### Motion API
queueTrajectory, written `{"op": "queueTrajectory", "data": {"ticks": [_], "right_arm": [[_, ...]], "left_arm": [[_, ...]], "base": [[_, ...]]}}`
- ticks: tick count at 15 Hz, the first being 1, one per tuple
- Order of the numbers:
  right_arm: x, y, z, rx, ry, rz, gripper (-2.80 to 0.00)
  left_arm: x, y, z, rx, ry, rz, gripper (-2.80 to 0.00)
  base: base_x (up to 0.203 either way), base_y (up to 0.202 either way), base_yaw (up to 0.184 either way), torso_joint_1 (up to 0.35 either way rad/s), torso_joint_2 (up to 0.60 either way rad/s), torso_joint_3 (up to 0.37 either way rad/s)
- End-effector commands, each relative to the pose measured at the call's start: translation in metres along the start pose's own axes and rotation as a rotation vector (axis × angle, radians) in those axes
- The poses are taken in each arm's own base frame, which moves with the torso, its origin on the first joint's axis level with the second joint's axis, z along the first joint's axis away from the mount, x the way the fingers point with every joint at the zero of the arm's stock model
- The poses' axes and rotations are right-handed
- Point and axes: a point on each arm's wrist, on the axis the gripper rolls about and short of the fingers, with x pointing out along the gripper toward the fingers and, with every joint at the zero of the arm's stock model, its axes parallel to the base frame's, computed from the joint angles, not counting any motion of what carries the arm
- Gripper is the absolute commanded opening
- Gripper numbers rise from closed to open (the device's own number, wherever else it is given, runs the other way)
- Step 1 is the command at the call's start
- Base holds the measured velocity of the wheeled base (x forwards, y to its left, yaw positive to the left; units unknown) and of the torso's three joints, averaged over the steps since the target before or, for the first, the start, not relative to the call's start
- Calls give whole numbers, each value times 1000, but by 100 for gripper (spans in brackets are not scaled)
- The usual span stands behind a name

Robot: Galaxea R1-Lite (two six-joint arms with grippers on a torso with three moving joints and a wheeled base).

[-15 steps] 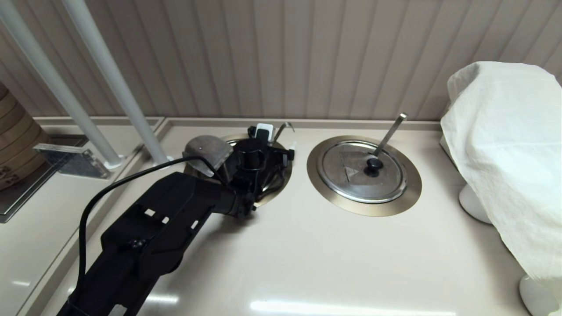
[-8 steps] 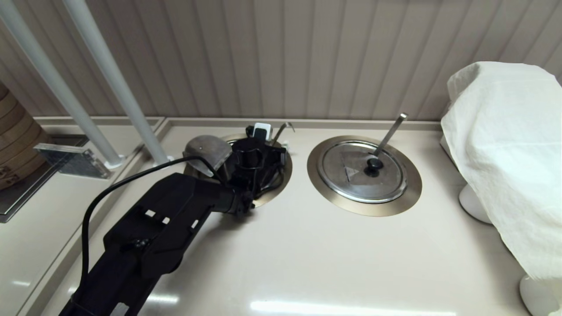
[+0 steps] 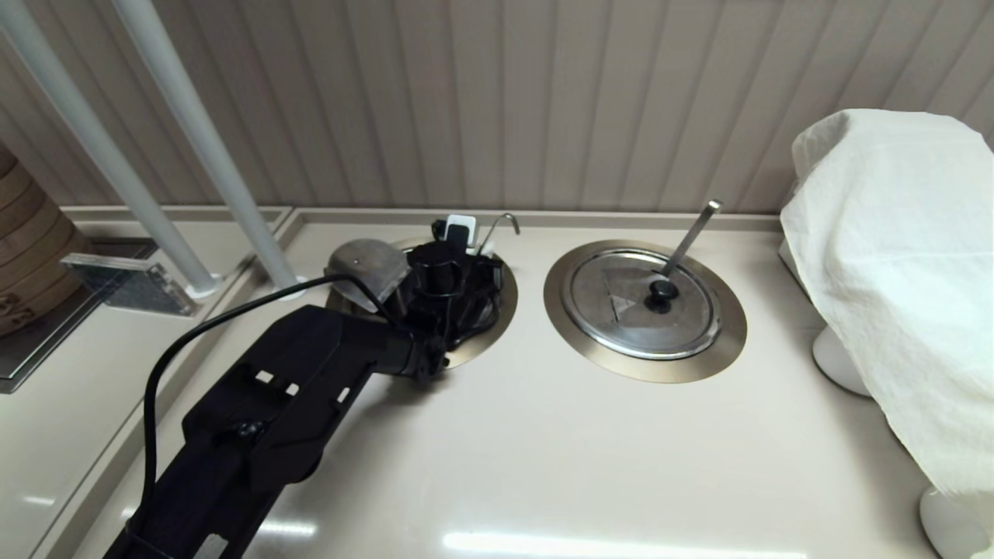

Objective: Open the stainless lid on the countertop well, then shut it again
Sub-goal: Stir with a spoon

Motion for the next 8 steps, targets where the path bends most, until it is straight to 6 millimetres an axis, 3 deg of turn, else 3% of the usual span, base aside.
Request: {"op": "queueTrajectory", "data": {"ticks": [1,5,8], "right_arm": [[0,0,0,0,-1,0,0],[0,0,0,1,-1,0,0],[0,0,0,0,-1,0,0]], "left_arm": [[0,0,1,-1,-6,1,-280],[-4,1,4,-2,1,3,-280],[-14,4,23,-4,-14,17,-280]], "base": [[0,0,0,0,0,0],[0,0,0,0,0,0],[0,0,0,0,0,0]]}}
